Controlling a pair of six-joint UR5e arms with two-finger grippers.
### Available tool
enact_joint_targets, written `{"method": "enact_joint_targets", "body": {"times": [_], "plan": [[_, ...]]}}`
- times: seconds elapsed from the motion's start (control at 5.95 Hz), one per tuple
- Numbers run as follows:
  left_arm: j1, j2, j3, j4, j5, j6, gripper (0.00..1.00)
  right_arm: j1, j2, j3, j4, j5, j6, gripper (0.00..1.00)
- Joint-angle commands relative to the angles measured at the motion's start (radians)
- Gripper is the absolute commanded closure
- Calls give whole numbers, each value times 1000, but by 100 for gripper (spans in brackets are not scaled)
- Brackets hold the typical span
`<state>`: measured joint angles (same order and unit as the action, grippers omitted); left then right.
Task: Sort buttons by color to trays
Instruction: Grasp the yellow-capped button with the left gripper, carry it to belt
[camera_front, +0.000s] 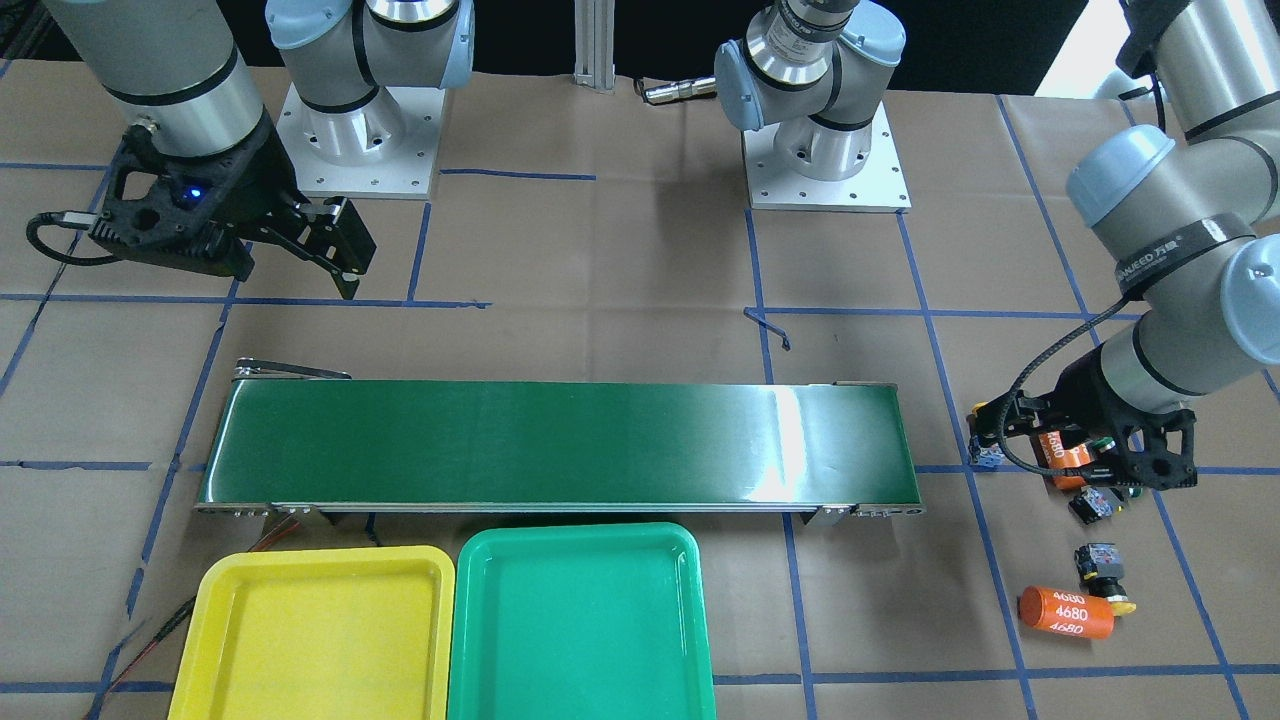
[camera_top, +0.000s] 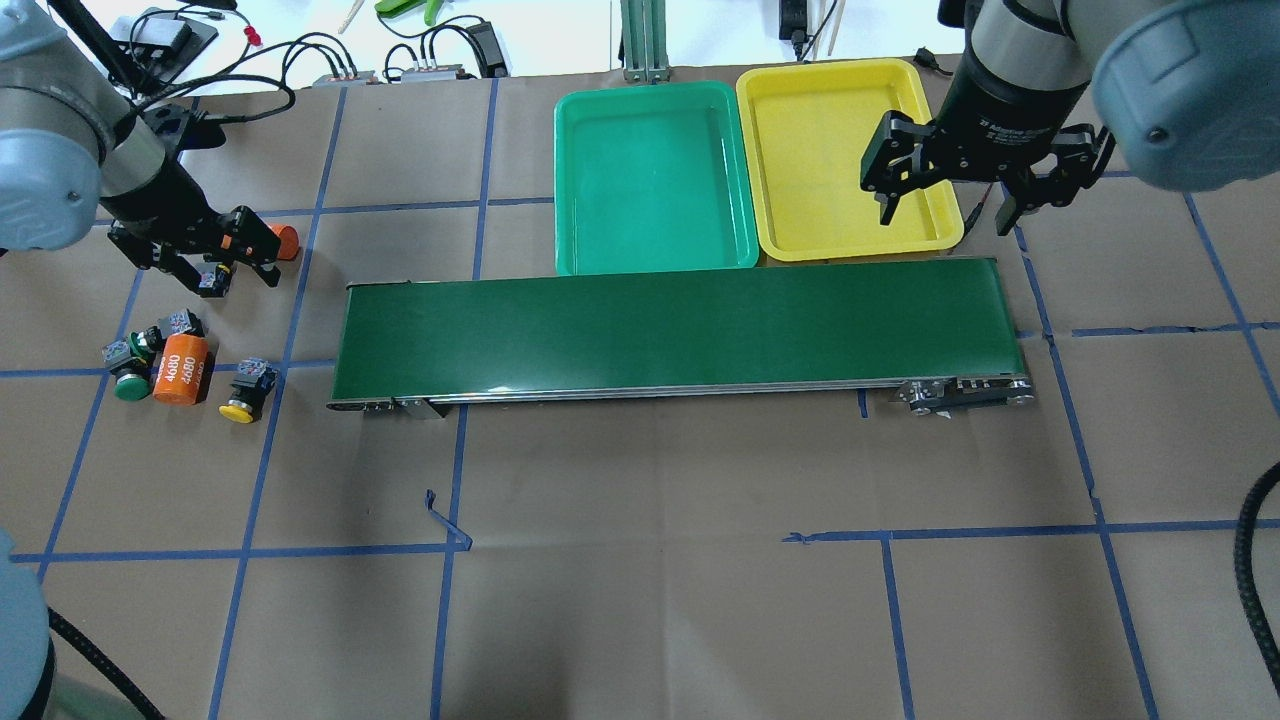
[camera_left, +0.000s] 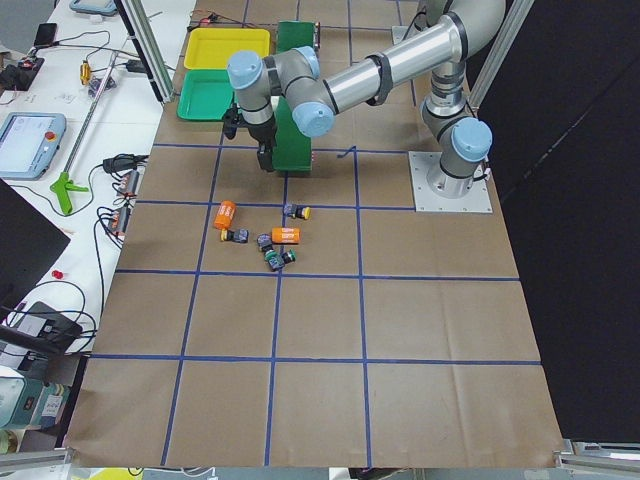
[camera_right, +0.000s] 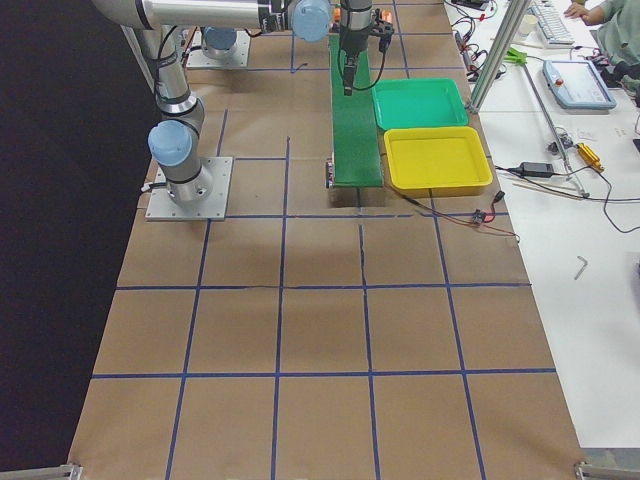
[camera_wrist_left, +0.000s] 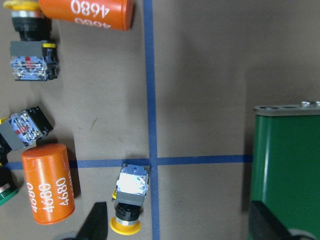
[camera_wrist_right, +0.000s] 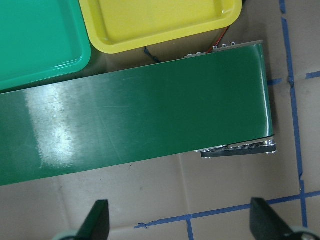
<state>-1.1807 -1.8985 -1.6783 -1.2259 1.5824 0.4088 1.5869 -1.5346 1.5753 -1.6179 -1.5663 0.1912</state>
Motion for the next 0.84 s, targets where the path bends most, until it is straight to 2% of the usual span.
{"method": "enact_joint_targets", "body": {"times": [0.0, 0.17, 0.34, 0.5, 0.67], "plan": [[47, -40, -125, 151, 1, 111, 2, 10, -4, 2, 13, 8, 2, 0], [52, -77, -202, 281, 1, 149, 2, 10, -9, 5, 18, 17, -7, 0], [64, -88, -265, 354, 2, 178, 3, 10, -9, 11, 19, 14, -30, 0], [78, -88, -285, 362, 4, 198, 7, 8, -9, 9, 19, 0, -51, 0], [84, -85, -290, 362, 31, 200, 21, 8, -10, 8, 19, 2, -55, 0]]}}
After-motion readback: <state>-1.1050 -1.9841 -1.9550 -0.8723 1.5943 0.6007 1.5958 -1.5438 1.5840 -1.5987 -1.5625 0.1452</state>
